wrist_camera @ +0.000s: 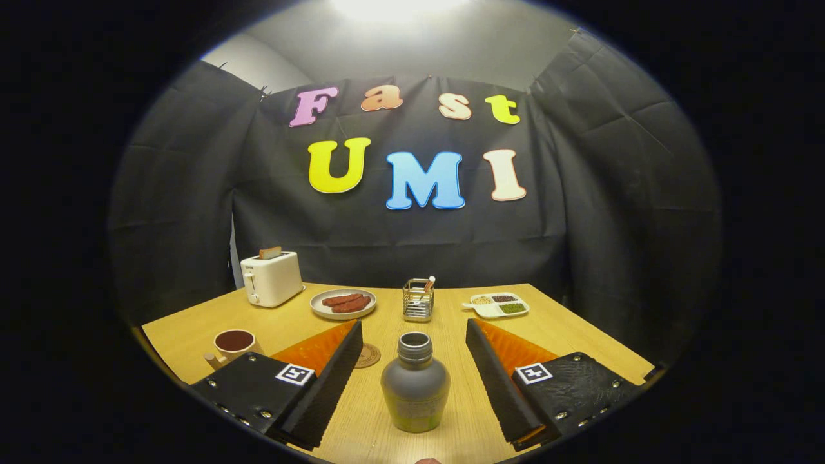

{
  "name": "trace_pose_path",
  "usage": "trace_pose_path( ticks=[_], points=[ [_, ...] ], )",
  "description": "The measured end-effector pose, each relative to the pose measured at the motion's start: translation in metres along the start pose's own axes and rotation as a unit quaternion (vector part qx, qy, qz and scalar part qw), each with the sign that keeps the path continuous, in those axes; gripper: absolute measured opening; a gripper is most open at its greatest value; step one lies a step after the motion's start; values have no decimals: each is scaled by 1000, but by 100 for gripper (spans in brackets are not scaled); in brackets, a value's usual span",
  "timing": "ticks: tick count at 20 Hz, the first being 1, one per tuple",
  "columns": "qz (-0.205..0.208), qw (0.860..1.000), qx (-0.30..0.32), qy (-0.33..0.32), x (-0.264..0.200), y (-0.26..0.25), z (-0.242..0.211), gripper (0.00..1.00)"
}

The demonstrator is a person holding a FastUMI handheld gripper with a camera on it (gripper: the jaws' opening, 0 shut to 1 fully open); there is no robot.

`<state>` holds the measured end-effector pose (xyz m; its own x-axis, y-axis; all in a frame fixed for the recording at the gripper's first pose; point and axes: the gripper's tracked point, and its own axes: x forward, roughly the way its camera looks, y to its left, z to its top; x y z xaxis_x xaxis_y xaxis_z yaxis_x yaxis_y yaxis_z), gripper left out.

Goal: Take the bottle from table, then pour the juice into the cup, finally place the bottle on the coaster

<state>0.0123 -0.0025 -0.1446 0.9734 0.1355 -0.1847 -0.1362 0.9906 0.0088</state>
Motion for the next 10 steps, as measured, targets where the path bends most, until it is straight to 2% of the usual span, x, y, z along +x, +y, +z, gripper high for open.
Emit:
trace_pose_path(
  ticks=[10],
  points=[
    [5, 999, 5, 46, 10, 0, -50, 98]
  ],
)
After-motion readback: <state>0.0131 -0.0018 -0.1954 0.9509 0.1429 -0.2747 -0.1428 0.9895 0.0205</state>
